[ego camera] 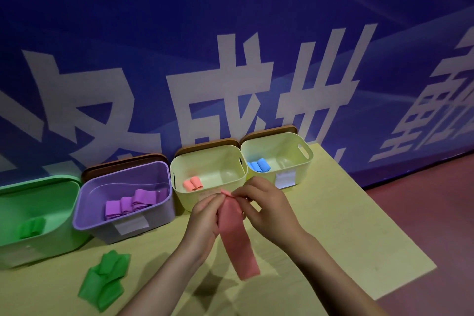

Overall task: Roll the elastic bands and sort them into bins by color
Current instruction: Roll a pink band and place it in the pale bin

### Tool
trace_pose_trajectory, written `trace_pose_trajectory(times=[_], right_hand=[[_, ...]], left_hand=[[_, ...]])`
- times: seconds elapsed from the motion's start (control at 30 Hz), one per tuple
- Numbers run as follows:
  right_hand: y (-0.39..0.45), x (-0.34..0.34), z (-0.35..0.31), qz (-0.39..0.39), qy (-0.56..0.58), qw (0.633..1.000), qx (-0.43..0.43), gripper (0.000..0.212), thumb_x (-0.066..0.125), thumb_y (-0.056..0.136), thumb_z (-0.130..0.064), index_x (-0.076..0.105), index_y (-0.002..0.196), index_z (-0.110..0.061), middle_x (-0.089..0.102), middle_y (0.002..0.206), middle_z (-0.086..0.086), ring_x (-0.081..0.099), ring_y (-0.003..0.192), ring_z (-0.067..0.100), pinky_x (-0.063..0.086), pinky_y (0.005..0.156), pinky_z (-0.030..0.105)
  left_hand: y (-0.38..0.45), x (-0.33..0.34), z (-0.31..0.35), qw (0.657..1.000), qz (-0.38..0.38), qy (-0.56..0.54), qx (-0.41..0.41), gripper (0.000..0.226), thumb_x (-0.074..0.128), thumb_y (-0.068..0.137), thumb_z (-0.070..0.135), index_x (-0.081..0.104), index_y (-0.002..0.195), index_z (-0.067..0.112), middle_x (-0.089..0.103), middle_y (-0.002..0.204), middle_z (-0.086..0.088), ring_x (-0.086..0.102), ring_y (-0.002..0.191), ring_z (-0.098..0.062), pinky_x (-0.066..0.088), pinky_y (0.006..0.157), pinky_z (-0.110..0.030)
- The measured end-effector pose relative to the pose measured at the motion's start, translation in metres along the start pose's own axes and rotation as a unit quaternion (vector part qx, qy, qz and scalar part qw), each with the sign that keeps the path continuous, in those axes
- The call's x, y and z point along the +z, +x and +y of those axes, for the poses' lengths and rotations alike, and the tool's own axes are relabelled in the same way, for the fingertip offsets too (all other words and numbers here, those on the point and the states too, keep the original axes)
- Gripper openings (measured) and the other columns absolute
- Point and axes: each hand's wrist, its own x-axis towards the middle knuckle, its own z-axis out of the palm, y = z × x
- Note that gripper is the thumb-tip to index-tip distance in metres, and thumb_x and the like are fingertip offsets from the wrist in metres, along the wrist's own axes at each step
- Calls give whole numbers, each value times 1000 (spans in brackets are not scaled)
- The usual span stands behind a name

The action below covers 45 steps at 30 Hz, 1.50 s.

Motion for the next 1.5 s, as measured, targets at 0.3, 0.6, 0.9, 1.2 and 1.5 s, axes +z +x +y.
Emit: trace_pose_trajectory(times=[0.3, 0.6, 0.9, 1.2, 1.5], right_hand=[[-3, -15, 12, -97, 25, 995, -4, 25, 54, 92, -21, 72, 109, -19, 57, 95, -3, 57, 89, 10, 48, 75, 23], [1, -4, -5, -45, 205, 942, 262, 4, 70, 86, -16, 74, 88, -15, 69, 76, -5, 62, 71, 7, 48, 69, 21], [2, -13, -8, -46, 253, 933, 253, 10, 71, 85, -16, 66, 79, -10, 62, 70, -7, 52, 67, 7, 43, 65, 22], [1, -15, -10, 17, 115, 988, 106, 7, 62, 87, -19, 62, 81, -14, 57, 76, -6, 51, 72, 7, 42, 66, 16], [10, -30, -6, -78, 134, 985, 76, 22, 59, 89, -30, 75, 96, -16, 59, 90, -5, 59, 85, 13, 49, 76, 25]], left_hand=[[3, -11, -4, 992, 12, 124, 18, 31, 49, 98, 21, 76, 82, 26, 70, 95, -17, 62, 94, -39, 47, 88, -49], [1, -10, -5, 963, -9, 232, 136, 26, 47, 99, 15, 71, 90, 21, 69, 97, -4, 62, 98, -20, 46, 87, -32], [-6, 5, 1, 958, -31, 218, 186, 21, 52, 96, 12, 70, 85, 10, 72, 87, -7, 63, 82, -10, 45, 71, -19], [-7, 11, 8, 995, -39, 75, 52, 31, 57, 83, 38, 77, 88, 15, 73, 93, -12, 67, 86, -22, 50, 80, -39], [-7, 7, 7, 994, -31, 78, 68, 28, 53, 90, 29, 75, 87, 12, 72, 85, -18, 67, 76, -28, 49, 75, -38]])
